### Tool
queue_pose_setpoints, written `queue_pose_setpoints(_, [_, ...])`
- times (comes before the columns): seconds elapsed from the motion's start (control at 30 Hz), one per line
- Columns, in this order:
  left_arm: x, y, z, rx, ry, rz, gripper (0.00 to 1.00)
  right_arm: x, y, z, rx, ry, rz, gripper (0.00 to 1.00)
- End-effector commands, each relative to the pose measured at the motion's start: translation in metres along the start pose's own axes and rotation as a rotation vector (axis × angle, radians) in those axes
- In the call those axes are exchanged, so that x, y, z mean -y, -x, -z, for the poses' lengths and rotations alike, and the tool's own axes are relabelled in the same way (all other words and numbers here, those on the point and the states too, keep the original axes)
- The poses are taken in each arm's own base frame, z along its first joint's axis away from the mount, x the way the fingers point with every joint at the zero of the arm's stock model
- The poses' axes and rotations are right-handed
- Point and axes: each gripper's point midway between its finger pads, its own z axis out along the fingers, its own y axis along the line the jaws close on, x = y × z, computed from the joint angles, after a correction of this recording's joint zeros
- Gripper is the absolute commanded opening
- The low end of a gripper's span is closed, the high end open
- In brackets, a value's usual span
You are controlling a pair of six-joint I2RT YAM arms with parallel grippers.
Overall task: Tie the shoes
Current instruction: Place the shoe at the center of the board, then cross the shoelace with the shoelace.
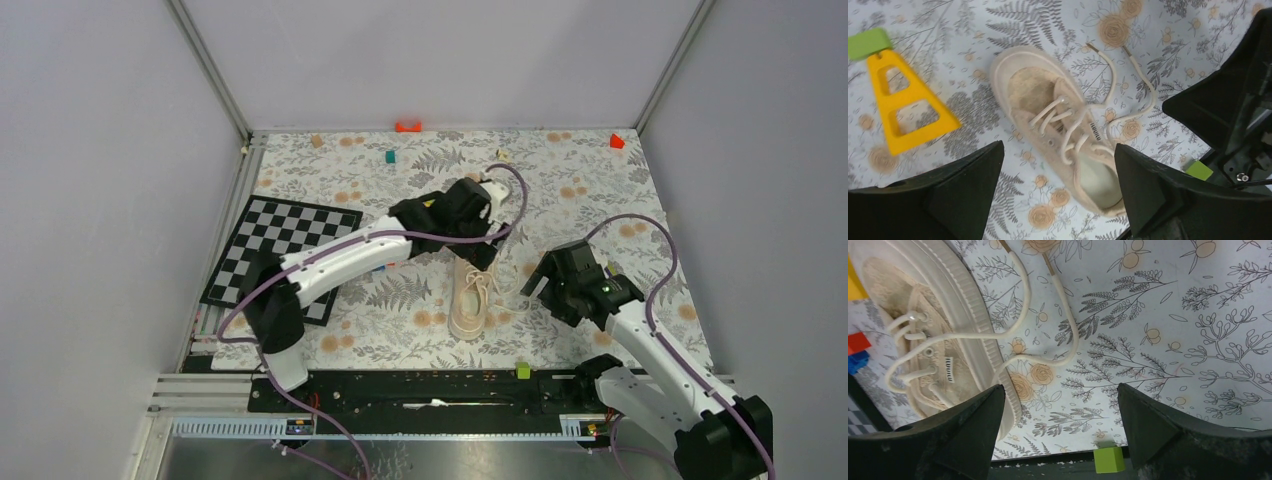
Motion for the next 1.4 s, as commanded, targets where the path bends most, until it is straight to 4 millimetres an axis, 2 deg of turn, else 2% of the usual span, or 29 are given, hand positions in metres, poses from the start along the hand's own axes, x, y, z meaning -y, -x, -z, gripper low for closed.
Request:
queue_pose_setpoints(0.0, [0.028,0.021,-0.021,0.042,-0.029,-0.15,0.89,0.002,0.013,0.01,0.084,-0.006,-0.117,0.9])
queue_pose_setpoints(0.3, [0.046,0.002,-0.068,-0.039,-0.031,-0.206,0.81,0.029,0.005,0.019,0.108,-0.057,-0.138,0.91])
queue_pose_setpoints(0.5, [0.054,-0.008,-0.087,-0.066,-0.016,-0.232,0.74,0.033,-0.001,0.016,0.105,-0.047,-0.174,0.91])
queue_pose_setpoints(0.67, [0.039,-0.015,-0.098,-0.084,0.059,-0.265,0.69,0.035,-0.002,0.015,0.109,-0.047,-0.177,0.9])
queue_pose_setpoints(0.83, [0.026,-0.027,-0.1,-0.118,0.12,-0.302,0.63,0.037,-0.002,0.014,0.108,-0.057,-0.173,0.9])
queue_pose_setpoints(1.0, [0.032,-0.032,-0.098,-0.129,0.091,-0.295,0.4,0.032,-0.001,0.012,0.106,-0.042,-0.181,0.9])
queue_pose_setpoints(1.03, [0.034,-0.032,-0.097,-0.13,0.083,-0.294,0.39,0.031,-0.001,0.012,0.105,-0.041,-0.182,0.9])
queue_pose_setpoints(1.1, [0.037,-0.035,-0.096,-0.138,0.073,-0.302,0.4,0.03,-0.001,0.012,0.103,-0.042,-0.181,0.9])
queue_pose_setpoints(1.23, [0.034,-0.041,-0.093,-0.164,0.079,-0.325,0.53,0.029,0.0,0.013,0.104,-0.038,-0.184,0.9])
queue_pose_setpoints(1.37, [0.031,-0.049,-0.096,-0.195,0.09,-0.341,0.54,0.028,0.0,0.012,0.106,-0.03,-0.196,0.9])
